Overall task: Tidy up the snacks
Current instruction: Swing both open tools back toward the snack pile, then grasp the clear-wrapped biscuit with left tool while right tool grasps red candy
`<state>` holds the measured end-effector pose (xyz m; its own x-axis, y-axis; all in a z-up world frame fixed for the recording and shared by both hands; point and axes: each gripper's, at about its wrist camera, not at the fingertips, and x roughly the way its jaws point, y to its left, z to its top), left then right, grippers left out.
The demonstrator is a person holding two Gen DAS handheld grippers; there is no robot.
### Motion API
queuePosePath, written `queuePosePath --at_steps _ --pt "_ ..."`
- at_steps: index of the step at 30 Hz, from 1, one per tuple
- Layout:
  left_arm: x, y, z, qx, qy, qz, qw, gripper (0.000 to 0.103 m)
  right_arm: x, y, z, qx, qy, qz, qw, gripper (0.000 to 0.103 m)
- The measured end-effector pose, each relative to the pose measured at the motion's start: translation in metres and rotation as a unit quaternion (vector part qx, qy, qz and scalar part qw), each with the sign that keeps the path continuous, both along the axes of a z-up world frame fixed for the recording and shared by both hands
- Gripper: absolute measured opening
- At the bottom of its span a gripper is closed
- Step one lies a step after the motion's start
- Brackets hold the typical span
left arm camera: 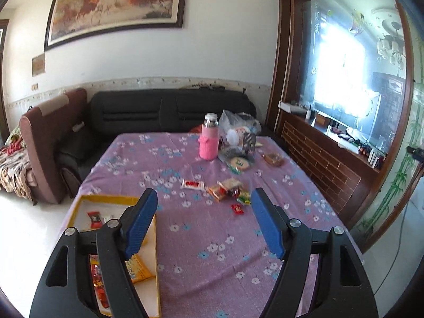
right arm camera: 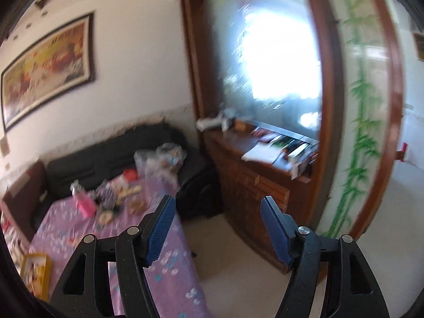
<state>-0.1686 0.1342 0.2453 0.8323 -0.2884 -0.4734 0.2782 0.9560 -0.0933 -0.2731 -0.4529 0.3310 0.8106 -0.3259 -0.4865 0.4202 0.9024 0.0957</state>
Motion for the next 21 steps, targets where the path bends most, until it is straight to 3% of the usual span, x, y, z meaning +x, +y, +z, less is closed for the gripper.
queuePosePath --at_steps 6,12,16,21 --pt "0.040 -0.009 -0.042 -0.011 0.055 -0.008 0.9984 0.073 0.122 0.082 -0.097 0.042 0.083 0.126 0.988 0.069" --pt "0.071 -0.013 -0.073 -0.019 0.081 -0.019 0.9963 0.073 0.255 0.187 -0.187 0.107 0.147 0.239 0.954 0.067" --pt "0.088 -0.015 -0.090 -0.029 0.099 -0.032 0.9942 0.073 0.334 0.249 -0.225 0.149 0.167 0.268 0.937 0.066" --pt "0.105 -0.007 -0.110 -0.049 0.127 -0.037 0.9900 0.073 0.418 0.307 -0.253 0.141 0.192 0.259 0.936 0.066"
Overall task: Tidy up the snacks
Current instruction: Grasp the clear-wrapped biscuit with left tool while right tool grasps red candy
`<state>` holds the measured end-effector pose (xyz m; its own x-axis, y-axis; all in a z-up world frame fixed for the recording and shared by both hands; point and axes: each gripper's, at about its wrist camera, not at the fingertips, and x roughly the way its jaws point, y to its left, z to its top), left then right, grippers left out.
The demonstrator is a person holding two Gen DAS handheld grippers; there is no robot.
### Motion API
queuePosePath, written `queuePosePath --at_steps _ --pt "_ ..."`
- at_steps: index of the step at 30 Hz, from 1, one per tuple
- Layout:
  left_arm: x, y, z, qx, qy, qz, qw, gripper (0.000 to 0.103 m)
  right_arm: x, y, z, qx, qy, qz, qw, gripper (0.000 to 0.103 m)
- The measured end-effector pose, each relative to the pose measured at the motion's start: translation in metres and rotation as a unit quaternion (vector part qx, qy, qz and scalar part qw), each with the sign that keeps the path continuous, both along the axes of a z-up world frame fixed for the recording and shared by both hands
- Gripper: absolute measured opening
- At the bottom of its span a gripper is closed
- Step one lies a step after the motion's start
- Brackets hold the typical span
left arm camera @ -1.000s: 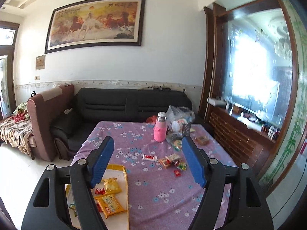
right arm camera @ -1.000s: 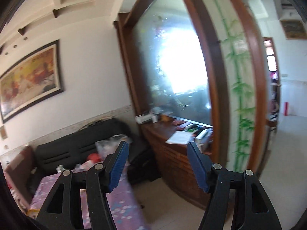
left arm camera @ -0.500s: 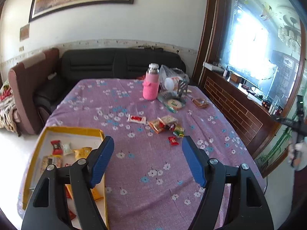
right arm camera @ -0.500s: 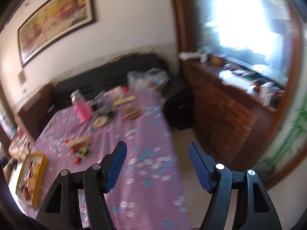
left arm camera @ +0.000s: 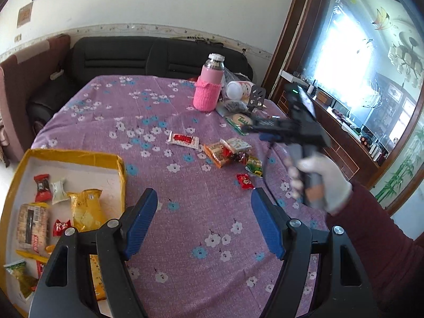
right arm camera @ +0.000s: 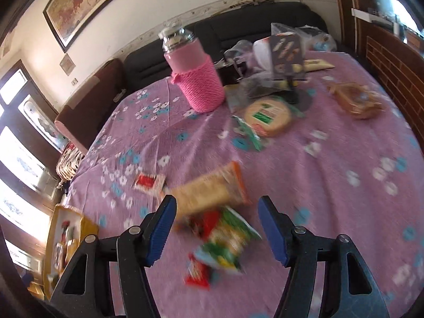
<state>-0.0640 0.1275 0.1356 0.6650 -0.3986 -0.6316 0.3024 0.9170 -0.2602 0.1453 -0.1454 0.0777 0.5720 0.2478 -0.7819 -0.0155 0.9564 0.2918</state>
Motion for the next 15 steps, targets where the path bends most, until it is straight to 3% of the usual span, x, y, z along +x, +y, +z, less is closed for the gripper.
queuePosePath --at_steps 5,8,12,15 --pt "0.013 0.012 -0.021 -0.001 0.026 0.002 0.9997 0.073 0.053 0.031 -0.023 -0.067 0.043 -0.004 0.997 0.064" --pt "0.016 0.021 -0.029 -0.008 0.034 0.010 0.9993 0.073 0.064 0.046 -0.039 -0.114 0.078 0.005 0.990 0.055" --pt "0.018 0.031 -0.035 -0.019 0.041 0.021 0.9988 0.073 0.040 0.064 -0.036 -0.151 0.074 0.062 0.984 0.047" --pt "0.018 0.034 -0.041 -0.029 0.049 0.022 0.9981 0.073 0.004 0.076 -0.034 -0.140 0.093 0.136 0.976 0.042"
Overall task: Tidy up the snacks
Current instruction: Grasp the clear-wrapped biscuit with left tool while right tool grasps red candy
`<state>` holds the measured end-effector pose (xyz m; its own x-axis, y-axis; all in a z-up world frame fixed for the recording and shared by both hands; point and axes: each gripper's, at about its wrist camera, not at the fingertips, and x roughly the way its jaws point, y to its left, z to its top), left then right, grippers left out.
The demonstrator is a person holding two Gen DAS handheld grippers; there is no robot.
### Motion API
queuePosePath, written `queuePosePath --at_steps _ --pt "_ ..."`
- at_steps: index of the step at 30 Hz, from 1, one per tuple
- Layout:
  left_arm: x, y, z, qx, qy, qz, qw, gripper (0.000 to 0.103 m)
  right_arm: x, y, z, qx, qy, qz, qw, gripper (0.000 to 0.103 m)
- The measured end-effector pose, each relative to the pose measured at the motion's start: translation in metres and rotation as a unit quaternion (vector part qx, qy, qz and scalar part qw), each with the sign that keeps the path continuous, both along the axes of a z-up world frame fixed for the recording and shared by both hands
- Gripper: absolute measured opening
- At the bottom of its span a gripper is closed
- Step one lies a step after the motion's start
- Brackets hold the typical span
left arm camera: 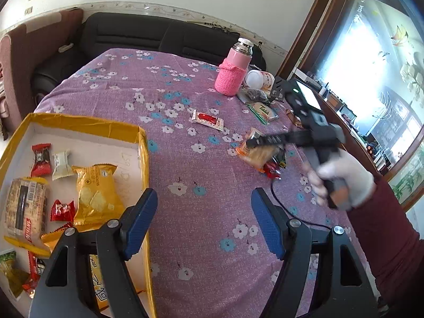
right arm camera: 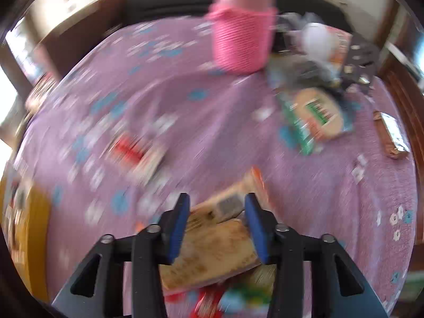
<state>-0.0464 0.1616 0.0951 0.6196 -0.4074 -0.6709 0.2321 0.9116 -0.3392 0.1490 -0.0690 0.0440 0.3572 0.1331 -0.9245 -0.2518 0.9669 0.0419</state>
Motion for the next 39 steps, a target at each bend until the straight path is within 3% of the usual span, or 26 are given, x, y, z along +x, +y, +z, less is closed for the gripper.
queuePosePath --at_steps 3,5,9,14,17,20,26,28,32,33,34,35,37,39 --pt "-0.003 -0.001 -0.003 -0.005 0.006 0.000 1.0000 0.073 -0.046 0.003 0.002 0.073 0.055 0.081 0.992 0.040" --pt "-0.006 -0.003 -0.003 -0.005 0.006 -0.001 1.0000 0.073 -0.072 -0.015 0.014 0.129 0.053 0.090 0.986 0.040" --pt "-0.010 -0.014 -0.005 0.006 0.007 -0.007 0.9999 0.073 -0.099 -0.076 0.029 0.139 -0.028 0.002 0.990 0.049" --pt "-0.010 -0.052 -0.015 0.044 0.007 -0.075 0.9962 0.073 -0.097 -0.116 0.008 0.149 -0.026 -0.064 0.986 0.055" --pt "-0.004 -0.094 -0.025 0.114 -0.011 -0.166 0.9795 0.073 -0.101 -0.108 -0.005 0.144 -0.021 -0.062 0.987 0.055" --pt "0.006 -0.122 -0.036 0.163 -0.012 -0.220 0.9617 0.073 -0.107 -0.092 -0.015 0.132 -0.016 -0.056 0.990 0.054" --pt "0.027 -0.138 -0.056 0.226 -0.018 -0.237 0.9446 0.073 -0.117 -0.068 -0.017 0.064 -0.053 -0.059 0.995 0.055" --pt "0.029 -0.142 -0.062 0.231 -0.012 -0.251 0.9399 0.073 -0.119 -0.067 -0.018 0.053 -0.058 -0.057 0.995 0.051" --pt "0.024 -0.152 -0.073 0.243 -0.002 -0.275 0.9302 0.072 -0.120 -0.077 -0.017 0.052 -0.060 -0.066 0.995 0.029" --pt "0.023 -0.153 -0.073 0.240 0.001 -0.278 0.9301 0.072 -0.121 -0.081 -0.017 0.063 -0.058 -0.066 0.994 0.028" --pt "0.023 -0.154 -0.072 0.233 0.009 -0.278 0.9318 0.062 -0.120 -0.084 -0.017 0.074 -0.057 -0.066 0.993 0.028" --pt "0.022 -0.153 -0.071 0.224 0.013 -0.277 0.9341 0.045 -0.121 -0.087 -0.018 0.082 -0.056 -0.065 0.993 0.027" --pt "0.021 -0.151 -0.070 0.208 0.023 -0.268 0.9405 0.032 -0.124 -0.091 -0.018 0.092 -0.057 -0.061 0.992 0.026" --pt "0.017 -0.150 -0.070 0.208 0.025 -0.260 0.9425 0.032 -0.127 -0.094 -0.018 0.097 -0.057 -0.059 0.992 0.026"
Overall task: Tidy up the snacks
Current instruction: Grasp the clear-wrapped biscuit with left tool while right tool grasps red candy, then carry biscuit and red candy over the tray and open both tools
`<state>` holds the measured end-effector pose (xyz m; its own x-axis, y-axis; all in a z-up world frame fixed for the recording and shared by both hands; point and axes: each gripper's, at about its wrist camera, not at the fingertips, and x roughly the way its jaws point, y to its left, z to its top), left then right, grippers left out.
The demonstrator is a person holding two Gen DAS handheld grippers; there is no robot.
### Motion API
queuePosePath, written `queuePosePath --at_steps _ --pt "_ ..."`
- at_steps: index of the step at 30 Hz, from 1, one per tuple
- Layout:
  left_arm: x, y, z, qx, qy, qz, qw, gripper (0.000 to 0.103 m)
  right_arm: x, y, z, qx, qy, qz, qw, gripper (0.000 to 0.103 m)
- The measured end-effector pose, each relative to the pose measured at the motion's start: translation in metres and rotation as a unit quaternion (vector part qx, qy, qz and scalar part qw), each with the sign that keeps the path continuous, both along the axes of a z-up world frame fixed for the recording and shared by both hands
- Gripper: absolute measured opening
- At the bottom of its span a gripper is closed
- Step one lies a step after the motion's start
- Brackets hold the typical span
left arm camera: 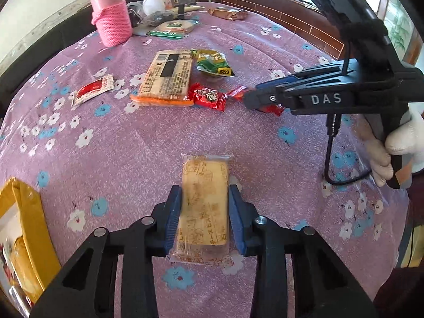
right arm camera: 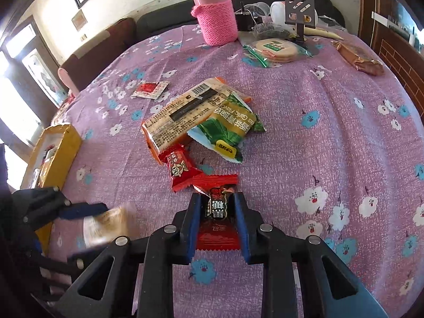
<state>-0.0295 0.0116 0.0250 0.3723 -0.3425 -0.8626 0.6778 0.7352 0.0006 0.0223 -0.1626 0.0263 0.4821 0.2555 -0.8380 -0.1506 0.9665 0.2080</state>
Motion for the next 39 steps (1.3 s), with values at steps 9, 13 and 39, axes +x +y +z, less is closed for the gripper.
queuePosePath --at_steps 9,13,39 --pt "-0.006 -0.002 0.000 -0.017 -0.004 0.049 0.9987 0.031 -0.014 -0.007 0.000 0.039 0.000 -0.001 0.999 0.025" --pt "-0.014 0.008 0.008 -0.050 -0.007 0.077 0.9957 0.031 -0.028 -0.003 0.010 0.044 -0.009 0.007 0.999 0.025" --pt "-0.107 0.241 0.051 -0.153 -0.068 0.374 0.9120 0.032 -0.065 0.234 0.057 0.107 -0.016 0.213 0.971 0.024"
